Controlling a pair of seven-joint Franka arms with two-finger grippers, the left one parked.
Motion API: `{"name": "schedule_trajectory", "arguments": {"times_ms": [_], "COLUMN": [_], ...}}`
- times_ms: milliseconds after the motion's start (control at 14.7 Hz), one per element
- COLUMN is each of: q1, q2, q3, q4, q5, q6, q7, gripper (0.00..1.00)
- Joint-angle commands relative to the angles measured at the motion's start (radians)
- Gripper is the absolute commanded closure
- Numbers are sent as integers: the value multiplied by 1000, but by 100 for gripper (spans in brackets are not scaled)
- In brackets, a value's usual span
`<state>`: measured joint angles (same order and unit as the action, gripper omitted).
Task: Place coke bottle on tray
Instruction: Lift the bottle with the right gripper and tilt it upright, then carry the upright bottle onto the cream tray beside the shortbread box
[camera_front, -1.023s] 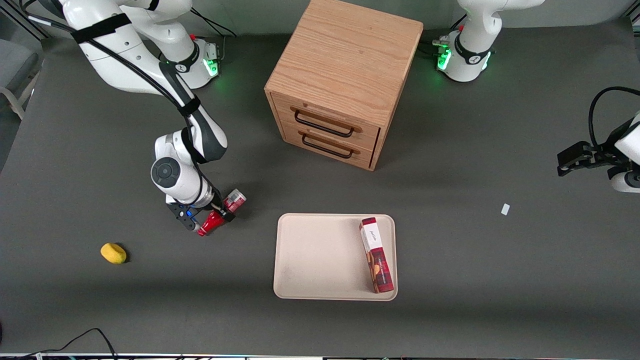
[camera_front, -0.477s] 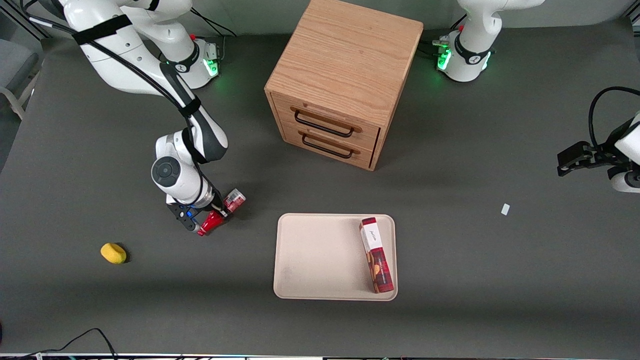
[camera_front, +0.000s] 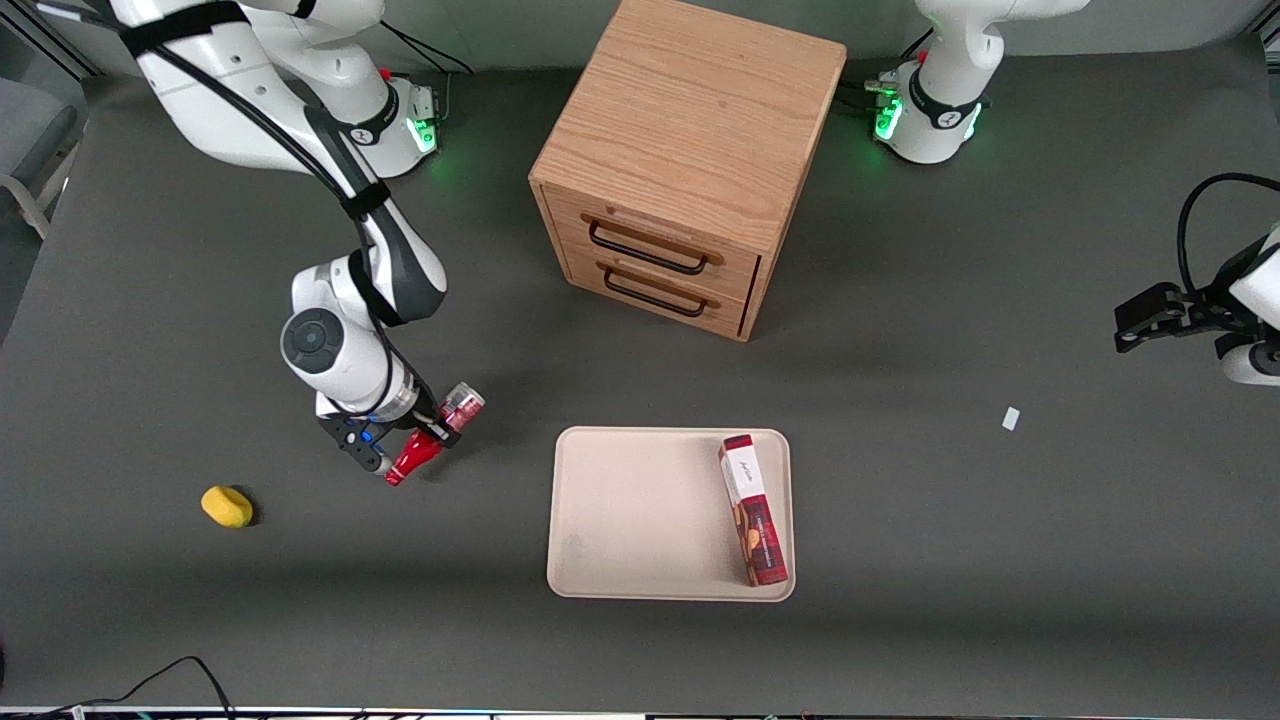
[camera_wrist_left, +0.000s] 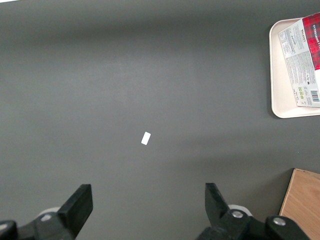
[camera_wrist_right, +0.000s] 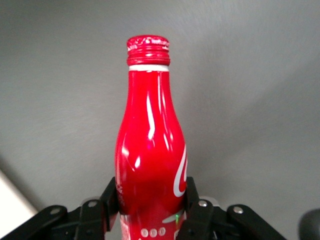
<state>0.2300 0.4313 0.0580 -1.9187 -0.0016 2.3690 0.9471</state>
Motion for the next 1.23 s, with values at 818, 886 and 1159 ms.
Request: {"name": "schedule_trajectory", "arguments": {"times_ms": [818, 886, 1159], "q1": [0, 6, 23], "q2": [197, 248, 392], "q3": [147, 164, 206], "q4": [806, 869, 938], "q5": [-75, -77, -78], "q6": [-469, -453, -306], "q7": [-411, -441, -614], "gripper": [80, 80, 80]}}
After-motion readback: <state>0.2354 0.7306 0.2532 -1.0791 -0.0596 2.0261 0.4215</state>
